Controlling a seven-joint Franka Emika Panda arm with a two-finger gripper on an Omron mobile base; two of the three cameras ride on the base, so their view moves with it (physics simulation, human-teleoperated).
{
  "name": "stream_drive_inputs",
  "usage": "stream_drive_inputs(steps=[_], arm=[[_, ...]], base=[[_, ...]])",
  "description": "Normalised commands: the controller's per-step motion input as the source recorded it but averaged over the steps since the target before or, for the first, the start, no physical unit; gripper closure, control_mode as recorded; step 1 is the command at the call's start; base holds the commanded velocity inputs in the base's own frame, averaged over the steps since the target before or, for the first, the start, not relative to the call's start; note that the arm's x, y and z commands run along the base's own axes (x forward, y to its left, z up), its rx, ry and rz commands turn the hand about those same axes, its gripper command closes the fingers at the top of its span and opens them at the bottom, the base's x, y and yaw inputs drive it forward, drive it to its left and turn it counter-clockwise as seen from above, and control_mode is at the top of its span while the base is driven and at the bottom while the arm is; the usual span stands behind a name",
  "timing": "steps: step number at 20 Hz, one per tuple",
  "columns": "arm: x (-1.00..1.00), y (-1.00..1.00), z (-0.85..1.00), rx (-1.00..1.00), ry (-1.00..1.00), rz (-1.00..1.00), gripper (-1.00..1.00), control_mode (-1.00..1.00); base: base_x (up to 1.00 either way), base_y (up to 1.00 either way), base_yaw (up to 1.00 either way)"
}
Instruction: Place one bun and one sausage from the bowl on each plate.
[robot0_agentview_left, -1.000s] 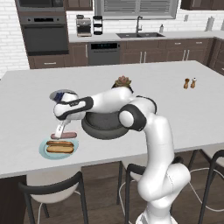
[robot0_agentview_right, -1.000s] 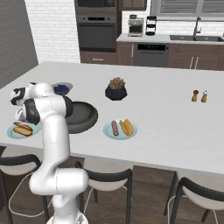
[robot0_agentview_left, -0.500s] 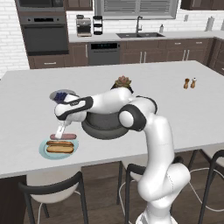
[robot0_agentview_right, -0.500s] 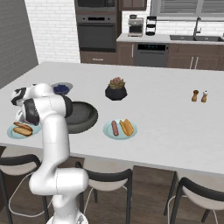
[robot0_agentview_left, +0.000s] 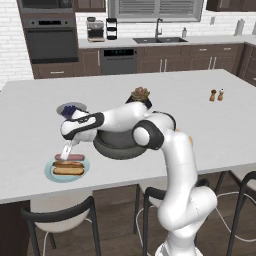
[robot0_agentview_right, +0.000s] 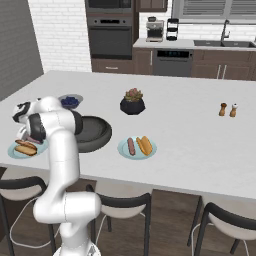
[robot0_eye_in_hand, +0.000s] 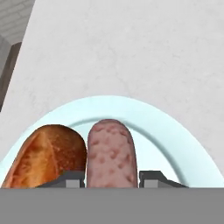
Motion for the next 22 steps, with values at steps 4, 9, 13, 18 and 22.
stream_drive_inputs(steps=[4,9,13,18,22], arm=[[0.08,0.04,-0.12,0.01,0.01,0.0,-1.0,-1.0],[0.0,0.0,0.0,0.0,0.01,0.0,-1.0,-1.0],[0.0,0.0,0.0,0.0,0.0,0.0,-1.0,-1.0],[-0.07,0.0,0.3,0.0,-0.01,0.0,-1.0,-1.0],[-0.23,-0.21,0.67,0.0,-0.06,0.0,-1.0,-1.0]], base=[[0.0,0.0,0.0],[0.0,0.0,0.0],[0.0,0.0,0.0],[0.0,0.0,0.0],[0.0,0.0,0.0]])
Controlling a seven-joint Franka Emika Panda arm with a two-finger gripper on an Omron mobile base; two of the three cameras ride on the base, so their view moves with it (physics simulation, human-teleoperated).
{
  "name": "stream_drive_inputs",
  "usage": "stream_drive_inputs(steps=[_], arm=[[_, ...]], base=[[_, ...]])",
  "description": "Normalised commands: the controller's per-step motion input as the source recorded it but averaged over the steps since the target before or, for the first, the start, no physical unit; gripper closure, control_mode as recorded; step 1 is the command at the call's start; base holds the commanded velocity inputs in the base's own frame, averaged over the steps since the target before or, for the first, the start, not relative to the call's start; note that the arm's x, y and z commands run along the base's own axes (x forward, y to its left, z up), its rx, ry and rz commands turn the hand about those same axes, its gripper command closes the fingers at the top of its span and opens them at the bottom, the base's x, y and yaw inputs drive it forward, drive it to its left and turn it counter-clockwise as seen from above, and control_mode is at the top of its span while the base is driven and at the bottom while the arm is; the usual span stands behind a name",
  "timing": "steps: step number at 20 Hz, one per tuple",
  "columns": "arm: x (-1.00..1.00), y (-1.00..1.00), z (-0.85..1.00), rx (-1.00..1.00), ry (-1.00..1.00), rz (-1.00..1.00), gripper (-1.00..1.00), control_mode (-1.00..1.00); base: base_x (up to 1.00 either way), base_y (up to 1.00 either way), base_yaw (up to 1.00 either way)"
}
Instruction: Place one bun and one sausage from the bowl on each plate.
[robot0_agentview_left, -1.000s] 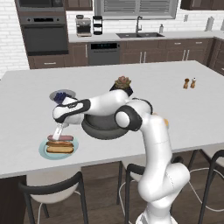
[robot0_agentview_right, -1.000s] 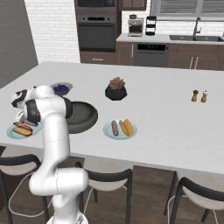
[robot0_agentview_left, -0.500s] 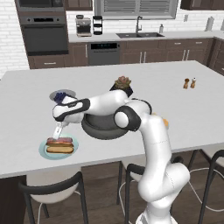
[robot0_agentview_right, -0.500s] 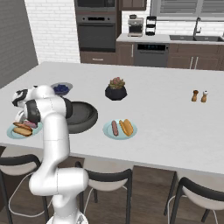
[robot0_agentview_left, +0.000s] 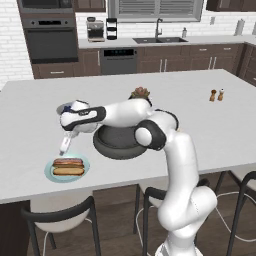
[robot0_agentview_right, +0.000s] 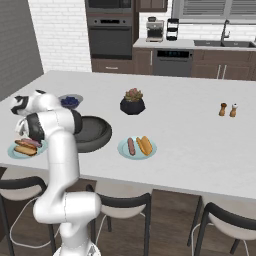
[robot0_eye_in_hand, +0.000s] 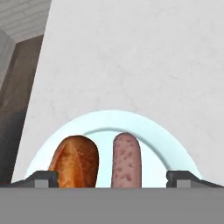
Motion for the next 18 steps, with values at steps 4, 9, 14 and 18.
stream_drive_inputs(steps=[4,9,14,18], arm=[[-0.29,-0.72,0.34,-0.02,-0.07,0.0,-1.0,-1.0],[-0.36,-0.9,0.07,-0.08,-0.1,-0.01,-1.0,-1.0],[-0.27,-0.95,0.24,-0.11,-0.04,-0.08,-1.0,-1.0],[-0.04,-0.84,0.49,-0.16,0.0,-0.2,-1.0,-1.0]], base=[[0.0,0.0,0.0],[0.0,0.0,0.0],[0.0,0.0,0.0],[0.0,0.0,0.0]])
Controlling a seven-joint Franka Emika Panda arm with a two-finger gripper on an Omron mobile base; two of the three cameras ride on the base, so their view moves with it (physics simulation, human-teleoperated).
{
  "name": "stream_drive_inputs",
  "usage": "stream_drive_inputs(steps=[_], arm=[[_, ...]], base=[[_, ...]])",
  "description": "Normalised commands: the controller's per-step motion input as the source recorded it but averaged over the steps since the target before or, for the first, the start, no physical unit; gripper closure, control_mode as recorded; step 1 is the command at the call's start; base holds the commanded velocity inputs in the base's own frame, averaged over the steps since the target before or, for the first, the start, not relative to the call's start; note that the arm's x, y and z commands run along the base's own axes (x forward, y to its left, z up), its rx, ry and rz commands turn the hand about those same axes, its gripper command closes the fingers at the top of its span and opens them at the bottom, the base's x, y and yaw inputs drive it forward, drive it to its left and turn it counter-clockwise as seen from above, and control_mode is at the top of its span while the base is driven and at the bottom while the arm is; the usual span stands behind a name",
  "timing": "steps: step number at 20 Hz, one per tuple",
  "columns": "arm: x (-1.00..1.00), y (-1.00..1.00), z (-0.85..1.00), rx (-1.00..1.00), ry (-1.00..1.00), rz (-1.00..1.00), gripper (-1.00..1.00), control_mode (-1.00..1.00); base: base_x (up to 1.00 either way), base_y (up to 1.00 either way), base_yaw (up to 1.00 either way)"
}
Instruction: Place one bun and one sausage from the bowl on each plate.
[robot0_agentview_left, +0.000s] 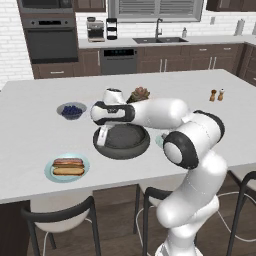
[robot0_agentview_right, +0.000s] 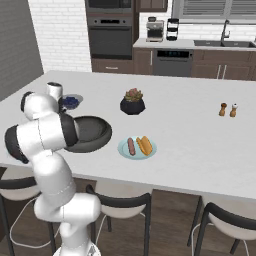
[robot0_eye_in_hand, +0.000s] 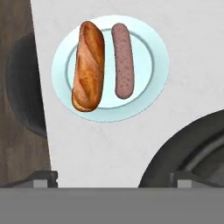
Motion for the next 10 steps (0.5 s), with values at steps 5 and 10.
stream_drive_inputs(steps=[5,10], arm=[[0.0,-0.81,0.54,-0.24,0.0,-0.25,-1.0,-1.0],[-0.02,-0.72,0.63,-0.32,0.0,-0.21,-1.0,-1.0]], base=[[0.0,0.0,0.0],[0.0,0.0,0.0]])
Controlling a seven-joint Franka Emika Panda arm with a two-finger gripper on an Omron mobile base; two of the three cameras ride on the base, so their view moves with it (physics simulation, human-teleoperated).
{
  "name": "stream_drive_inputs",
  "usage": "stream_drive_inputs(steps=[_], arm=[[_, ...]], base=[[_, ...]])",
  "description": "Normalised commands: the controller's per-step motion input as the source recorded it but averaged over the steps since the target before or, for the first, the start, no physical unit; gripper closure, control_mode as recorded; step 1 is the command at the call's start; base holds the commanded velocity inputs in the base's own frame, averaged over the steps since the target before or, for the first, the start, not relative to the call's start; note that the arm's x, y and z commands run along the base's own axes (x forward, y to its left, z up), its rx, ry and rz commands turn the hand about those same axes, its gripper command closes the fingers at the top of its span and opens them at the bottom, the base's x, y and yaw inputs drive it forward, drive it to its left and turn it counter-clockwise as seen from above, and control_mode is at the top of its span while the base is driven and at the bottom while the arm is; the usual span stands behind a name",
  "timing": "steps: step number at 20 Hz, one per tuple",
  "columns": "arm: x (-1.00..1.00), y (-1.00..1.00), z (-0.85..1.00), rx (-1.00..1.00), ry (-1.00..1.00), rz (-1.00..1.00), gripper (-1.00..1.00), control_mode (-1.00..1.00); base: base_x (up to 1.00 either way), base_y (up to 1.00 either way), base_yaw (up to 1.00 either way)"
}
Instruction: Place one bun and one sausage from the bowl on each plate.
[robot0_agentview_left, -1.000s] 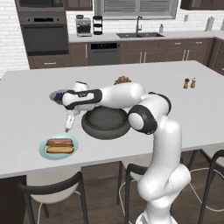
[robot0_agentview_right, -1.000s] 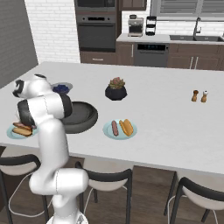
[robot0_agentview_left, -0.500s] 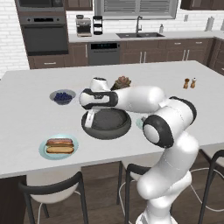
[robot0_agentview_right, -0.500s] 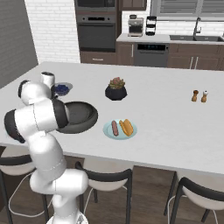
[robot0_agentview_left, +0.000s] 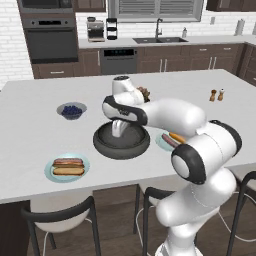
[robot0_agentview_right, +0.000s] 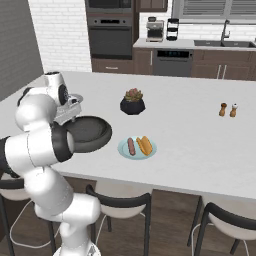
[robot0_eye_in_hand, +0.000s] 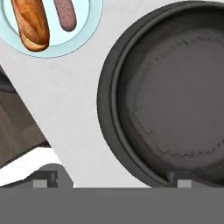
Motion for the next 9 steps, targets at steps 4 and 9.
stream_drive_inputs(steps=[4,9], arm=[[-0.14,-0.61,0.71,-0.32,0.0,-0.16,-1.0,-1.0],[-0.38,-0.71,0.05,-0.06,0.0,-0.16,-1.0,-1.0]], base=[[0.0,0.0,0.0],[0.0,0.0,0.0]])
